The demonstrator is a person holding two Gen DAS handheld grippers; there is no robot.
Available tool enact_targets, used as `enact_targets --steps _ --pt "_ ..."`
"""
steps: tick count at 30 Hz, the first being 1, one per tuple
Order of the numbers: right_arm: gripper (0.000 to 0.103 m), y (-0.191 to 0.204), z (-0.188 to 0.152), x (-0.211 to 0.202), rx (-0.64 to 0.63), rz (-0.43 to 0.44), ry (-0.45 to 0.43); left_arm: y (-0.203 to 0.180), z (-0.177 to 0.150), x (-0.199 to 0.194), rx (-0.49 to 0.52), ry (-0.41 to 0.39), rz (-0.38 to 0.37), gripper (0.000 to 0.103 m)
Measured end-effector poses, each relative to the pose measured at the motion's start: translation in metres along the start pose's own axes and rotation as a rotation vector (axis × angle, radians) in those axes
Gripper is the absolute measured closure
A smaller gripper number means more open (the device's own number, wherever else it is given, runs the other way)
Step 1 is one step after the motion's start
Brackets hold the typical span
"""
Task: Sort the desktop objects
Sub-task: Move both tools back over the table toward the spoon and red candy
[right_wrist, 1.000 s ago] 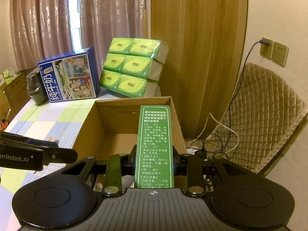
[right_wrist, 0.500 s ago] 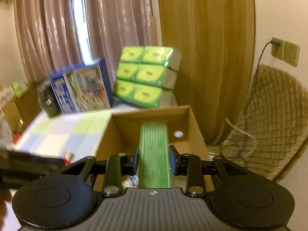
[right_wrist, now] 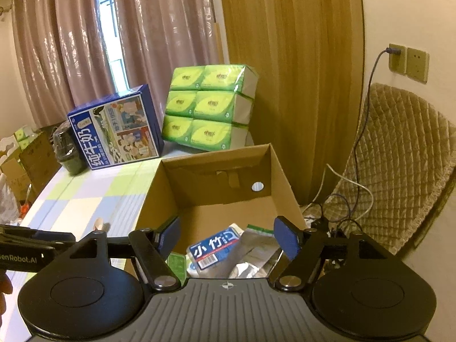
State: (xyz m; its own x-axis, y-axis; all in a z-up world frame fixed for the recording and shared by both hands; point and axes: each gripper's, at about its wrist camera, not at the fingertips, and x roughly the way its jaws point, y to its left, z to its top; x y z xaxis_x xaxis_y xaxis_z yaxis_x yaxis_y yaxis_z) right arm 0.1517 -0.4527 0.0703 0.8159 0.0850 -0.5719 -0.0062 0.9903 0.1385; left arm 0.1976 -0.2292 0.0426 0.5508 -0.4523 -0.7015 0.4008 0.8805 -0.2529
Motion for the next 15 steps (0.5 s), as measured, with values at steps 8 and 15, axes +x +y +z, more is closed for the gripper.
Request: enact_targets --steps 8,15 --pt "0.025 0.017 -0.01 -0.026 -0.02 0.002 0.009 0.005 -0.01 -0.03 0.013 -0.025 0.032 0.022" --pt "0.006 0.038 -0.014 -0.049 -0.049 0.001 0.0 0.011 -0.021 -0.059 0.023 -0.053 0.053 0.006"
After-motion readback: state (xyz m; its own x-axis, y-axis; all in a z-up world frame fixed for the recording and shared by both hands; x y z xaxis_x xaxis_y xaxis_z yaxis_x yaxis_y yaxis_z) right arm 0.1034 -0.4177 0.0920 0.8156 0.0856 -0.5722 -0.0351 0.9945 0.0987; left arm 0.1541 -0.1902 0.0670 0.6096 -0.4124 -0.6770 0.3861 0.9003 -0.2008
